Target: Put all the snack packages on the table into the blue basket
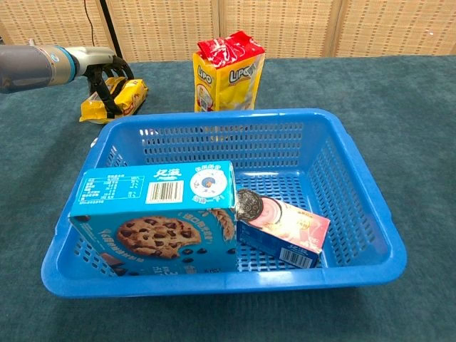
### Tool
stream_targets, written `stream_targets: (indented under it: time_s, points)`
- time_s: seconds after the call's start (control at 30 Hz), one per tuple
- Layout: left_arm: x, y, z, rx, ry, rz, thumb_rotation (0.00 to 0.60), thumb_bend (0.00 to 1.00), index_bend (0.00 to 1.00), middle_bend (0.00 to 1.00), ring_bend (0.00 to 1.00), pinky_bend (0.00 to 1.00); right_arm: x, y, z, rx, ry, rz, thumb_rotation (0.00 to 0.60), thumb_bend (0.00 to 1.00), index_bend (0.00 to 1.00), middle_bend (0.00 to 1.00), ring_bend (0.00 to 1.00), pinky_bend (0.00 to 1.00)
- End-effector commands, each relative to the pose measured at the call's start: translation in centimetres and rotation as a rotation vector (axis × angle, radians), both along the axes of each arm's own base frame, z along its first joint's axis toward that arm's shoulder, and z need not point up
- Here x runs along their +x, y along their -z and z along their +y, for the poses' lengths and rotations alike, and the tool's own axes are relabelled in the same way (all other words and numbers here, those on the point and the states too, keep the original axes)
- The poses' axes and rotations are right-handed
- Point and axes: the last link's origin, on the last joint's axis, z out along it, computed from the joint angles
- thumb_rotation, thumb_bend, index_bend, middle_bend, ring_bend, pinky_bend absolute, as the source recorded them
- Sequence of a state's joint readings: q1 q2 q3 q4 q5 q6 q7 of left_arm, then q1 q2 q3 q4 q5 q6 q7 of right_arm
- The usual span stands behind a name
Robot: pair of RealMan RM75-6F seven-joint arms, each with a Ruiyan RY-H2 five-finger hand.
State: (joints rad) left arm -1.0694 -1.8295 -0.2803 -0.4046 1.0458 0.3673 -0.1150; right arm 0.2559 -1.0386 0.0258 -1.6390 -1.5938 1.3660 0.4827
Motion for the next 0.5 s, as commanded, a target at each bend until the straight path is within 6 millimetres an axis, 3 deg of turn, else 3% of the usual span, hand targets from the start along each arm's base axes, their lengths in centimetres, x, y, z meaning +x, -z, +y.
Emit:
stream_targets:
  time_s: [0.03,0.4,0.5]
  points:
    - [-0.1,-0.2,-0.1,0.013,0.005,-0.008,0.600,0.31,0.42,0.42,0.51,0.66,0.0,0.0,0.0,0.000,-0.001,-0.002,0.600,0.00,0.00,0.00,0.00,0.06]
    - [-0.2,-3.8,-0.5,0.091,0.056,-0.125,0.600,0.33,0.43,0.43,0.51,0.66,0.3,-0.3,0.3,-0.003,-0.012,-0.011,0.600,0.00,0.00,0.00,0.00,0.06]
    - [1.2,-6.7,-1.6,0.116,0.148,-0.194,0.600,0.33,0.43,0.43,0.51,0.66,0.4,-0.3,0.4,-0.004,-0.018,-0.014,0.600,0.00,0.00,0.00,0.00,0.06]
